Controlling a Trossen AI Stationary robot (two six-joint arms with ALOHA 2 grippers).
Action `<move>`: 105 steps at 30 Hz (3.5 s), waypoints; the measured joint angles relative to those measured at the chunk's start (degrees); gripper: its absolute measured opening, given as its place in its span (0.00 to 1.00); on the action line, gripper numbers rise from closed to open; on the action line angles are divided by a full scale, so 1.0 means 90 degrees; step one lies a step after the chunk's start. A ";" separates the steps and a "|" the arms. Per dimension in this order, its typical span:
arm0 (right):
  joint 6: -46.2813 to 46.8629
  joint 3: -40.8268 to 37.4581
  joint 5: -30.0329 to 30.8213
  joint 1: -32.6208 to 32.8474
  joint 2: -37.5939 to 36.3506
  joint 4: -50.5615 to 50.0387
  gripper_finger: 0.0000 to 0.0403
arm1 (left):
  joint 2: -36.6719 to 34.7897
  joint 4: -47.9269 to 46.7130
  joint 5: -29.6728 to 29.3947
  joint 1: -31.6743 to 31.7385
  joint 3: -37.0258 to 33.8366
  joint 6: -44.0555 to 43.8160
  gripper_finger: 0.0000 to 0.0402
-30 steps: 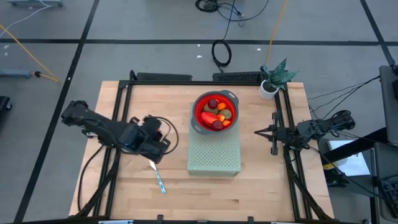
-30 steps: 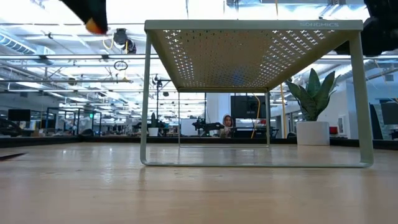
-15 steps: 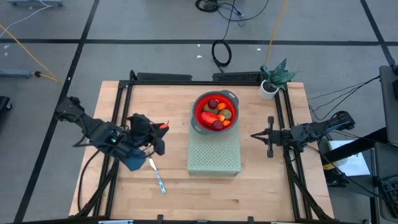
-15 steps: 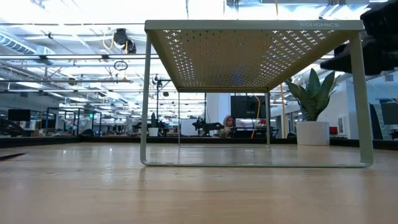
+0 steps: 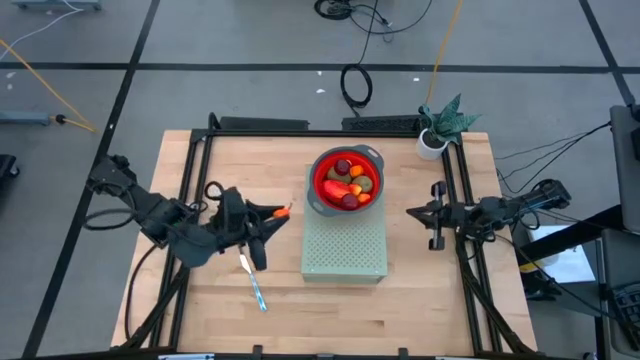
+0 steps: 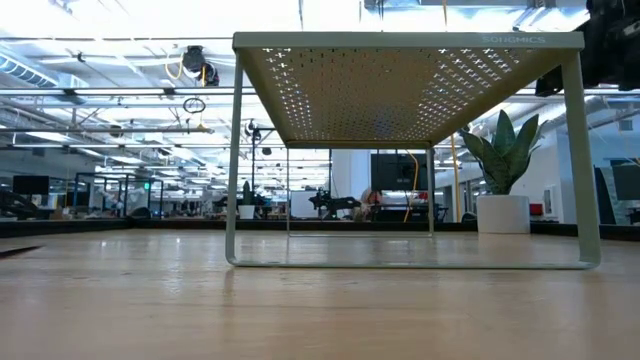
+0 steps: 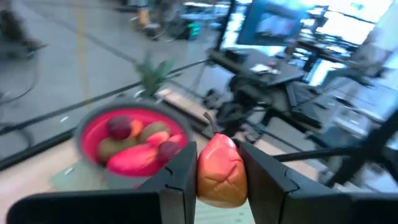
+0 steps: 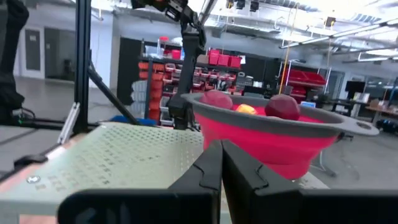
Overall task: Pick & Place Fruit
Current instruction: Put the peach into the red strainer bowl on the shelf
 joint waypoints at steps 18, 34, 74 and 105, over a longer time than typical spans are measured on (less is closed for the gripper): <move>0.0355 -0.0027 0.0002 0.0000 -0.0002 0.0050 0.00 | 0.0007 0.3326 0.4986 0.0016 -0.0002 0.4328 0.26; 0.0355 -0.0032 0.0002 0.0001 -0.0002 0.0064 0.00 | 0.0010 0.2947 0.1377 0.0250 -0.0010 0.2739 0.26; 0.0355 -0.0036 0.0010 -0.0001 -0.0002 0.0074 0.00 | 0.0667 0.0534 0.3747 0.3471 -0.0015 0.0794 0.26; 0.0355 -0.0036 0.0010 0.0001 0.0000 0.0067 0.00 | 0.1907 0.0329 0.3939 0.4018 -0.0007 0.2632 0.26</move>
